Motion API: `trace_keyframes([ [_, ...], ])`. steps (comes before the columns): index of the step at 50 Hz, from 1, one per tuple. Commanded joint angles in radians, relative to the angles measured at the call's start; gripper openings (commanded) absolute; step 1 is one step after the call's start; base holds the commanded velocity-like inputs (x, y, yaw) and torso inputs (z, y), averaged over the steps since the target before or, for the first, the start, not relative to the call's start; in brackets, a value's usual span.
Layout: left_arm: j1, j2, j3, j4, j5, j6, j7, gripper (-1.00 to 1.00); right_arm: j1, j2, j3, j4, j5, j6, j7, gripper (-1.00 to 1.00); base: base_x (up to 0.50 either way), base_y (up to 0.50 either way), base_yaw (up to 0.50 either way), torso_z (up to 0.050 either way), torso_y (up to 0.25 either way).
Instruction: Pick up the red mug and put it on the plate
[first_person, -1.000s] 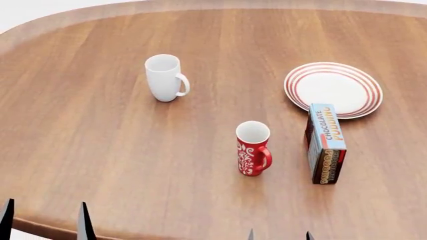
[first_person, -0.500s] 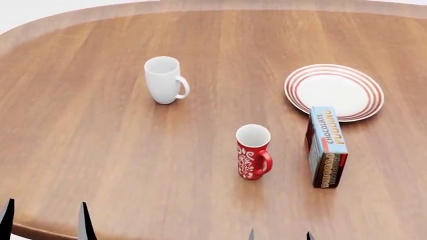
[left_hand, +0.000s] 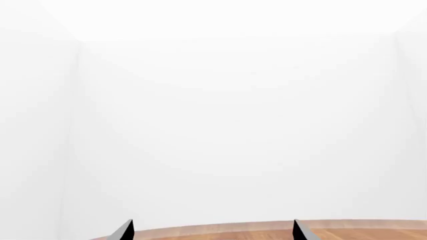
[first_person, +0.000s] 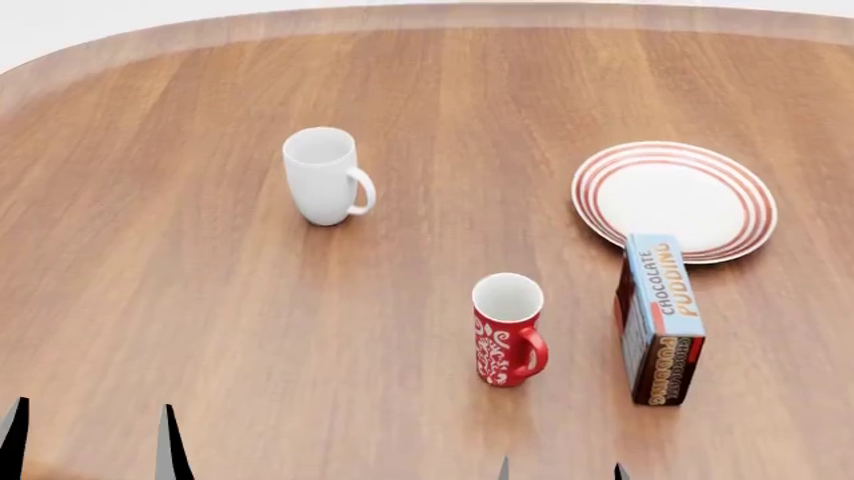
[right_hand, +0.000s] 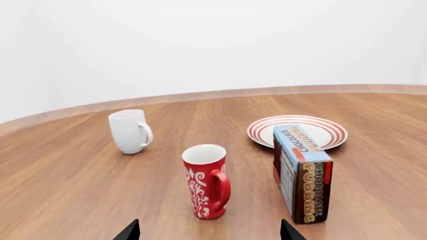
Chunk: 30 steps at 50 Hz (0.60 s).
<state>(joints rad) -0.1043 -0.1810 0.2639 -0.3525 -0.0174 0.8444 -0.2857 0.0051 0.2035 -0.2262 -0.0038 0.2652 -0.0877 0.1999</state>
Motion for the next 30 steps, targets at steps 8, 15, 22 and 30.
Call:
trace_keyframes([
  [8,-0.002,-0.006,0.009,-0.001,0.000,0.001,-0.010,1.00,0.000,0.006,-0.008,-0.004,0.007,-0.002,0.008,1.00,0.15,0.00,0.00,0.000,0.000],
  [15,-0.002,-0.007,0.011,-0.001,0.001,0.002,-0.015,1.00,0.001,0.009,-0.010,-0.001,0.013,-0.005,0.008,1.00,0.16,0.00,0.00,0.000,0.000],
  [22,-0.003,-0.010,0.015,-0.001,0.000,0.002,-0.018,1.00,0.001,0.011,-0.012,0.001,0.015,-0.008,0.011,1.00,0.16,0.00,0.00,0.000,0.000],
  [30,-0.004,-0.012,0.019,-0.001,0.000,0.003,-0.022,1.00,0.002,0.013,-0.015,0.000,0.017,-0.008,0.015,1.00,0.16,0.00,0.00,0.000,0.000],
])
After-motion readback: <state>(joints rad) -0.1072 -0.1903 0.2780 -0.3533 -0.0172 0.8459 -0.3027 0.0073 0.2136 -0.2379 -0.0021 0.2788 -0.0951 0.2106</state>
